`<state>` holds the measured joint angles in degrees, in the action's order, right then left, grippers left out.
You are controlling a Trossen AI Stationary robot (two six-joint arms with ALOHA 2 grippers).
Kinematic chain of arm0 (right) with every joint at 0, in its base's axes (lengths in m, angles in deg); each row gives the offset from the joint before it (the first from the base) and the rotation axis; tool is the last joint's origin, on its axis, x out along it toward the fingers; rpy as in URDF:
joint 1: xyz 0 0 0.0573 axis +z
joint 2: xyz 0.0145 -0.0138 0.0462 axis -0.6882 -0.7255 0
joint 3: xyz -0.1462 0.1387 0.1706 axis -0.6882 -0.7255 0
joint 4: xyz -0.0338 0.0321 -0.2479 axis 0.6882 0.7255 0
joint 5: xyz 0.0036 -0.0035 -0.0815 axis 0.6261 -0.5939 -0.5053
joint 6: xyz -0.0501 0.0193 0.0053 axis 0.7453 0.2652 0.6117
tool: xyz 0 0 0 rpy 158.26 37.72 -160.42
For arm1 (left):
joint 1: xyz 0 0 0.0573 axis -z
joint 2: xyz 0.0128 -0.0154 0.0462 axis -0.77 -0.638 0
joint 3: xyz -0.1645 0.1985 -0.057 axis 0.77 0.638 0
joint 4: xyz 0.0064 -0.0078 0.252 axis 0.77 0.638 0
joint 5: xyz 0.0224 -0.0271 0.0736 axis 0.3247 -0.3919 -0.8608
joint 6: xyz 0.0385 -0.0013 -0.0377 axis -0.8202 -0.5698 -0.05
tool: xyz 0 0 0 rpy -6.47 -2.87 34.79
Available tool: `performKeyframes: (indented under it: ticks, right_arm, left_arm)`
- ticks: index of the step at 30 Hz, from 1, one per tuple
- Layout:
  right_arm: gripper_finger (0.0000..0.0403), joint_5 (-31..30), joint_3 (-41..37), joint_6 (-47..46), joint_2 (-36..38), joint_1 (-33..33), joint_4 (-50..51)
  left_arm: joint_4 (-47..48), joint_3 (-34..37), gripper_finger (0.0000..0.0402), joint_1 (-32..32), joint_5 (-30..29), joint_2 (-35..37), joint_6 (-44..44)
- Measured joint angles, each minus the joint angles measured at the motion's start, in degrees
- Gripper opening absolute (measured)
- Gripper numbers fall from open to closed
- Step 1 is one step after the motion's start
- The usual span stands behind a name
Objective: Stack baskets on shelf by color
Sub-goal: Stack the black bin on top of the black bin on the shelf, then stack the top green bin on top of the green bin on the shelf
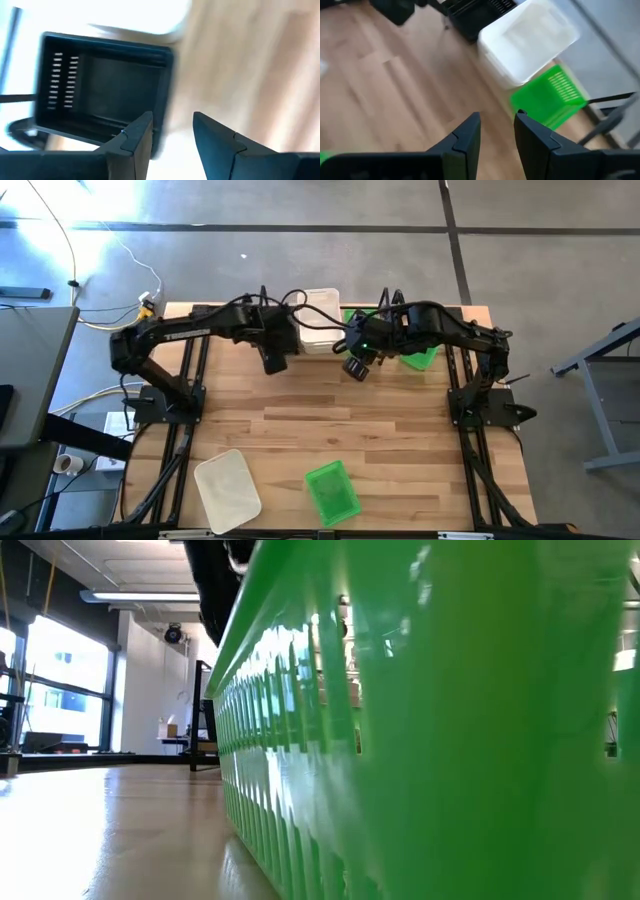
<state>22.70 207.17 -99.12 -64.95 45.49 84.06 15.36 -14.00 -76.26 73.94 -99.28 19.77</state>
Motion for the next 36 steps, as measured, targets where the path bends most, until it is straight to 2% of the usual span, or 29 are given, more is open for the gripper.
performKeyframes:
  ticks: [4,6,10,16,21,27,36]
  right_arm:
    - [0.0106,4.58,0.0,-2.28,-0.02,1.38,0.02]
    - [0.0106,5.53,0.0,-3.54,-0.04,2.52,0.01]
    - [0.0106,6.3,-1.16,-6.93,-0.11,5.05,0.0]
    - [0.0106,8.64,-8.18,-12.5,-0.22,9.04,0.02]
    - [0.0106,9.36,-14.68,-17.99,-0.24,12.48,-0.02]
    - [0.0106,13.19,-21.15,-23.43,-0.24,16.5,-2.47]
    - [0.0106,15.81,-25.8,-29.38,-0.17,20.82,-5.06]
  left_arm:
    - [1.41,0.0,0.0131,4.39,5.55,4.14,6.4]
    - [1.44,0.0,0.0131,7.67,6.36,6.04,9.27]
    - [1.41,0.32,0.0131,14.74,6.3,9.39,13.54]
    - [1.47,1.54,0.0131,24.16,4.3,12.78,18.5]
    - [1.55,1.57,0.0131,29.75,4.03,13.46,21.07]
    - [1.71,1.57,0.0131,35.71,4.22,13.43,26.45]
    - [2.12,1.57,0.0131,43.81,4.32,13.43,33.32]
